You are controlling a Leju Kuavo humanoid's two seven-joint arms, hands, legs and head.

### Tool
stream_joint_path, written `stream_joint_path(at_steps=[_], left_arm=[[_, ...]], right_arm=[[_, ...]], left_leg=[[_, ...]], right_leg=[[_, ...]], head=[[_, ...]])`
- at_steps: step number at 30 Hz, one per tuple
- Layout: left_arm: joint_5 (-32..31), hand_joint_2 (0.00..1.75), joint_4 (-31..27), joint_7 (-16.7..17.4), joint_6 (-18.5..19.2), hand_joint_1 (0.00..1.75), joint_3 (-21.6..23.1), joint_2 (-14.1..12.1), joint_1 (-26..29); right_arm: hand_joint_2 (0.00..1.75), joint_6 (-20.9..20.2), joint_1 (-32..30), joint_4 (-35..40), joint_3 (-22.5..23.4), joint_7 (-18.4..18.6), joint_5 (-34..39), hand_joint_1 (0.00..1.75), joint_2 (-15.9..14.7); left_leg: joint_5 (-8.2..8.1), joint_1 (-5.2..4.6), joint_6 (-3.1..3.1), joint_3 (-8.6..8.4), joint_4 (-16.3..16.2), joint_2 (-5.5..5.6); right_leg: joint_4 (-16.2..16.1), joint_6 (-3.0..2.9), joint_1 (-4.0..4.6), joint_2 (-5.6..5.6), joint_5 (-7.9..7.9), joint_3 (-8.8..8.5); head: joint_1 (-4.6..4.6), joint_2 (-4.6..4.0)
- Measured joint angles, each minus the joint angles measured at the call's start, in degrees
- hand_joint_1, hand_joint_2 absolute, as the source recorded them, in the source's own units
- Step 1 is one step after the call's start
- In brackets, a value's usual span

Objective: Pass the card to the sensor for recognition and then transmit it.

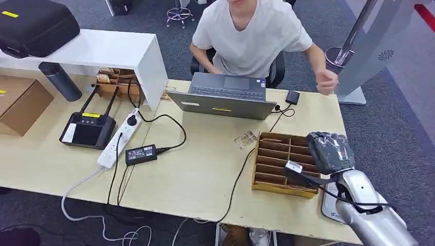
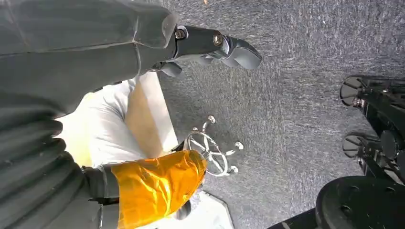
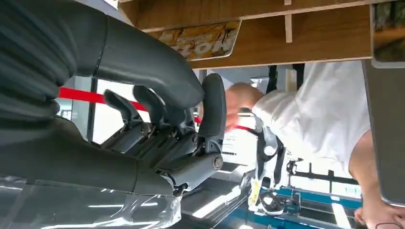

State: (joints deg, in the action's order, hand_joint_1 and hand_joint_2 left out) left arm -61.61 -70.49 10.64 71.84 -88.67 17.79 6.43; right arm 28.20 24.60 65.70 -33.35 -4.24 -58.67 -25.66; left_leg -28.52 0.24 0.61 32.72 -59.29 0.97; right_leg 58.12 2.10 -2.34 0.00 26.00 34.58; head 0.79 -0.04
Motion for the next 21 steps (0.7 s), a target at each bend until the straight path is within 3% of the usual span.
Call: stream_joint_path(at_steps=[13, 15, 18, 20, 21], left_arm=[[0.09, 1.75, 0.0, 0.02, -0.09, 0.0, 0.0, 0.0, 0.05], [0.11, 1.75, 0.0, 0.02, -0.13, 0.0, 0.0, 0.0, 0.05], [0.26, 1.75, 0.0, 0.07, -0.15, 0.0, 0.0, 0.0, 0.07], [0.33, 1.75, 0.0, 0.15, -0.09, 0.0, 0.0, 0.0, 0.1], [0.37, 1.75, 0.0, 0.15, -0.04, 0.0, 0.0, 0.0, 0.12]], right_arm=[[1.75, 0.0, -0.27, 0.17, 0.13, -0.13, 0.37, 1.75, -0.13], [1.75, 0.0, -0.3, 0.17, 0.13, -0.22, 0.42, 1.68, -0.13], [1.75, -0.02, -0.4, 0.35, 0.2, -0.22, 0.55, 1.73, -0.26], [1.75, -0.09, -0.51, 0.66, 0.24, -0.31, 0.59, 1.68, -0.44], [1.75, -0.09, -0.57, 0.77, 0.31, -0.39, 0.59, 1.45, -0.48]], left_leg=[[0.0, 0.0, 0.0, 0.0, 0.0, 0.0], [0.0, 0.0, 0.0, 0.0, 0.0, 0.0], [0.0, 0.0, 0.0, 0.0, 0.0, 0.0], [0.0, 0.0, 0.0, 0.01, 0.0, 0.0], [0.0, 0.0, 0.0, 0.0, 0.0, 0.0]], right_leg=[[0.0, 0.0, 0.0, 0.0, 0.0, 0.01], [0.0, 0.0, 0.0, 0.0, 0.0, 0.01], [0.0, 0.0, 0.0, 0.0, 0.0, 0.0], [0.0, 0.0, 0.0, 0.0, 0.0, 0.01], [0.0, 0.0, 0.0, 0.0, 0.0, 0.01]], head=[[0.0, 0.0], [0.0, 0.0], [-0.02, 0.0], [-0.02, 0.0], [0.0, 0.0]])
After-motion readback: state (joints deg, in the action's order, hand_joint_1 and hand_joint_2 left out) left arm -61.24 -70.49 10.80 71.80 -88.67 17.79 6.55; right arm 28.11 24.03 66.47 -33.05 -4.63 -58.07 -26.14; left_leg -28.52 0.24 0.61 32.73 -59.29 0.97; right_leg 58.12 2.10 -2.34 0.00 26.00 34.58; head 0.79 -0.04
